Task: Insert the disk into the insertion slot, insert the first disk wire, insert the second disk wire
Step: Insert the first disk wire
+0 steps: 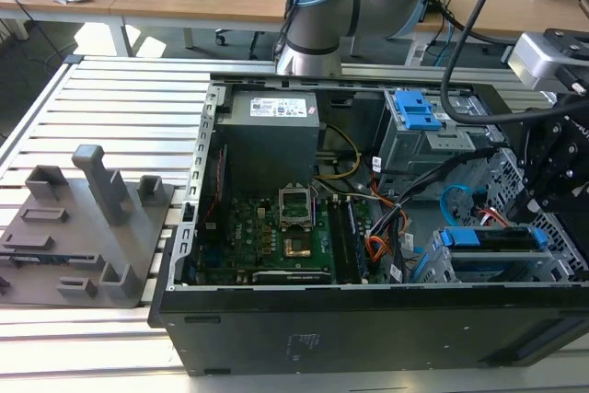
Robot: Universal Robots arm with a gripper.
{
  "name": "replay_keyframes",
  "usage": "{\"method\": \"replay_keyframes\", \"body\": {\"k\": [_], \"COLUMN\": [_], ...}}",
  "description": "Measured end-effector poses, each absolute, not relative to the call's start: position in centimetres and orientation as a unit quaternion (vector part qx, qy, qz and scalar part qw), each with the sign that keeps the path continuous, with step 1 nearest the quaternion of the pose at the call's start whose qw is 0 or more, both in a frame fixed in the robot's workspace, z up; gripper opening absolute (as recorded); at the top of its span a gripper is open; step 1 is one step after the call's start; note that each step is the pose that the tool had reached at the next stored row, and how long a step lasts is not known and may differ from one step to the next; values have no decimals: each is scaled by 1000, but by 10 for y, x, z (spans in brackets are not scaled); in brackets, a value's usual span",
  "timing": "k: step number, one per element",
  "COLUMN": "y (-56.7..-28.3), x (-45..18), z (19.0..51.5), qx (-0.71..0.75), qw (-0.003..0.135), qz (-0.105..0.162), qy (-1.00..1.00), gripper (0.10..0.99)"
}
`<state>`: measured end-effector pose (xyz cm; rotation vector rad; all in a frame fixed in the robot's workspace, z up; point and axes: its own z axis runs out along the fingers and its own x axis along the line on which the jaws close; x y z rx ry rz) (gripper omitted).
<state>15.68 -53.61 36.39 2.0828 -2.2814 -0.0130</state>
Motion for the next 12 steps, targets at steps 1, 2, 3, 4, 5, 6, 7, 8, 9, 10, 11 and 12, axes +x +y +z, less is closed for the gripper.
{"method": "replay_keyframes", "body": {"k": [1, 2, 3, 4, 5, 6, 7, 8, 9, 10, 11, 12], "y": [-536, -536, -536, -536, -536, -536, -536, -536, -536, -536, -536, -536], "x": [155, 152, 149, 147, 145, 143, 142, 141, 141, 141, 141, 141], "z": [364, 364, 364, 364, 364, 364, 364, 364, 364, 364, 364, 364], "qx": [674, 674, 674, 674, 674, 674, 674, 674, 674, 674, 674, 674], "qw": [26, 26, 26, 26, 26, 26, 26, 26, 26, 26, 26, 26], "qz": [-4, -4, -4, -4, -4, -4, -4, -4, -4, -4, -4, -4], "qy": [-738, -738, -738, -738, -738, -738, -738, -738, -738, -738, -738, -738], "gripper": [106, 106, 106, 106, 106, 106, 106, 106, 106, 106, 106, 106]}}
